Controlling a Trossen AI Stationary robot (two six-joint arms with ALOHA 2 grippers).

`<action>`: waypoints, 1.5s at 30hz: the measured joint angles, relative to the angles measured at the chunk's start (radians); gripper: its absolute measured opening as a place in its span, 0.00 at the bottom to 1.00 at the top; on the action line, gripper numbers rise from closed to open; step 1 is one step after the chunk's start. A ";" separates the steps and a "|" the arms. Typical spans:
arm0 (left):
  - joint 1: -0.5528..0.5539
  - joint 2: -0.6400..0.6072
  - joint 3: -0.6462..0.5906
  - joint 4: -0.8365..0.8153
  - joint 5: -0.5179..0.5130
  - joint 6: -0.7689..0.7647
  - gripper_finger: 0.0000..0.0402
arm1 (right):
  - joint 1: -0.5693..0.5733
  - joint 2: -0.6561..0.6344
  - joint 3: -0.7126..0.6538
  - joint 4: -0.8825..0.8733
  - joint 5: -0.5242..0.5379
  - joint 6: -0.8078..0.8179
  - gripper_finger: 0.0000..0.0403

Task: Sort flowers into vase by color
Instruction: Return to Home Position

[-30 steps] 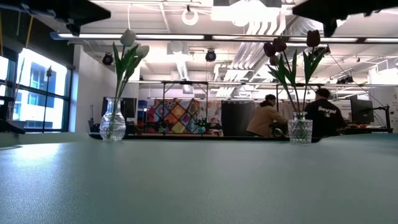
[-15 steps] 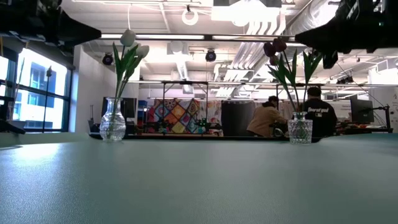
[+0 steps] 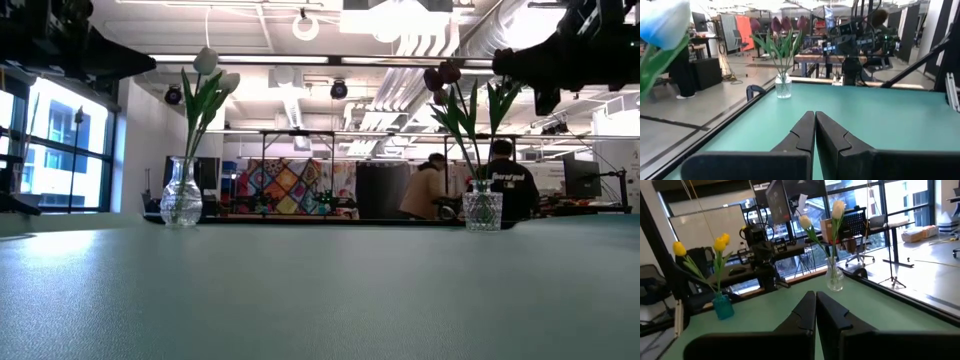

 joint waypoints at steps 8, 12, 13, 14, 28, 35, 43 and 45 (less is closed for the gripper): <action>0.000 0.000 -0.035 0.029 -0.002 -0.007 0.00 | 0.000 -0.108 -0.001 -0.100 0.003 0.029 0.00; 0.000 0.000 -0.058 0.051 -0.025 -0.047 0.00 | 0.001 -0.095 -0.002 -0.110 -0.004 0.089 0.00; 0.000 0.000 -0.062 0.054 -0.025 -0.048 0.00 | 0.001 -0.095 -0.002 -0.114 -0.004 0.100 0.00; 0.000 0.000 -0.064 0.057 -0.025 -0.044 0.00 | 0.001 -0.095 -0.002 -0.118 -0.004 0.107 0.00; 0.000 0.001 -0.143 0.140 -0.023 -0.057 0.00 | 0.001 -0.094 -0.108 -0.006 -0.031 0.110 0.00; 0.000 0.002 -0.146 0.151 0.004 -0.062 0.00 | 0.001 -0.092 -0.108 -0.008 -0.022 0.127 0.00; 0.000 0.003 -0.146 0.150 0.005 -0.080 0.00 | 0.001 -0.092 -0.108 -0.031 -0.022 0.126 0.00; 0.000 0.003 -0.146 0.150 0.005 -0.089 0.00 | 0.001 -0.092 -0.108 -0.036 -0.022 0.126 0.00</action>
